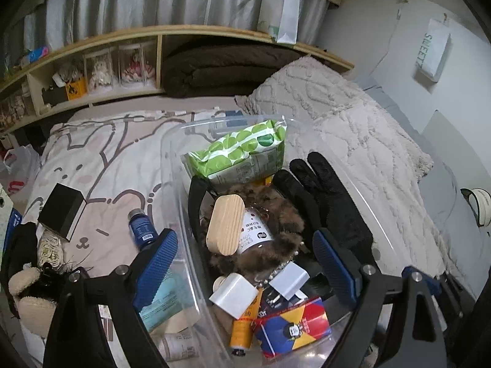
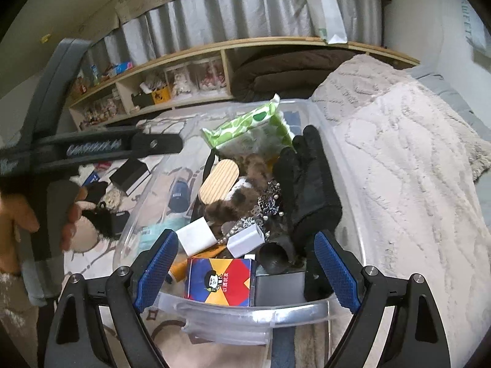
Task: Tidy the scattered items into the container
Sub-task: 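Raise both open grippers out of the box and back away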
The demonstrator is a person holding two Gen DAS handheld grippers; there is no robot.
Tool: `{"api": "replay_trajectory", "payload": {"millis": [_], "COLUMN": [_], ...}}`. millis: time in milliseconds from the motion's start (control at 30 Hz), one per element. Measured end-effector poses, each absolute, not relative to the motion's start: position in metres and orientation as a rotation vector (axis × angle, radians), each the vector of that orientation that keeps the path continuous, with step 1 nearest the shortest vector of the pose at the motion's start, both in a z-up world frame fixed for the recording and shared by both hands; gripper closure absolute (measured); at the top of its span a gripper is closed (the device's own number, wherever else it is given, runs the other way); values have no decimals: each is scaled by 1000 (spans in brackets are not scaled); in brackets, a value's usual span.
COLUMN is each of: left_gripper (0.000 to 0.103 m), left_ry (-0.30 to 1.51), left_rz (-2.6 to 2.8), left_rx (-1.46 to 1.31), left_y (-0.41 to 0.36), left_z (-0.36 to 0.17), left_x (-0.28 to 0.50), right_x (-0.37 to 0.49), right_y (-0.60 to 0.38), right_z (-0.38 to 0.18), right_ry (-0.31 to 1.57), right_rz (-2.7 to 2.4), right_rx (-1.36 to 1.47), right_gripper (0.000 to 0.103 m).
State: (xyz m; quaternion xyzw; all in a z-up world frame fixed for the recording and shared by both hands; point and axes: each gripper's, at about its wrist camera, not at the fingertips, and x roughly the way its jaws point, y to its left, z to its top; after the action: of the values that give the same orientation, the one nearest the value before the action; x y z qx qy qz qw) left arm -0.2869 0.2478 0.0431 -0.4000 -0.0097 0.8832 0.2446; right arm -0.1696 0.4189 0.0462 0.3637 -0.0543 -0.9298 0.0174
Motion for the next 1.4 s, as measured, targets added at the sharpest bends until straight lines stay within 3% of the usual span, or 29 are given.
{"api": "replay_trajectory", "payload": {"millis": [133,633,700,1400], "left_gripper": [1,0,0,0], "left_ry": [-23,32,16,120], "left_rz": [2440,2571,2567,2633], "left_rx": [-1057,-894,-877,-694], "left_y": [236,191,186,137], "left_z": [43,47,48,29], "left_x": [-268,-207,-198,-134], "right_x": [-159,-121,-116,-78], "right_y": [414,399,395,365], "right_z": [49,53,54,36], "right_ry": [-189,-204,-194,-199], "right_rz": [-2917,-3005,-3015,-3138], "right_rx": [1091,979,960,749], "right_gripper": [13,9,0,0]}}
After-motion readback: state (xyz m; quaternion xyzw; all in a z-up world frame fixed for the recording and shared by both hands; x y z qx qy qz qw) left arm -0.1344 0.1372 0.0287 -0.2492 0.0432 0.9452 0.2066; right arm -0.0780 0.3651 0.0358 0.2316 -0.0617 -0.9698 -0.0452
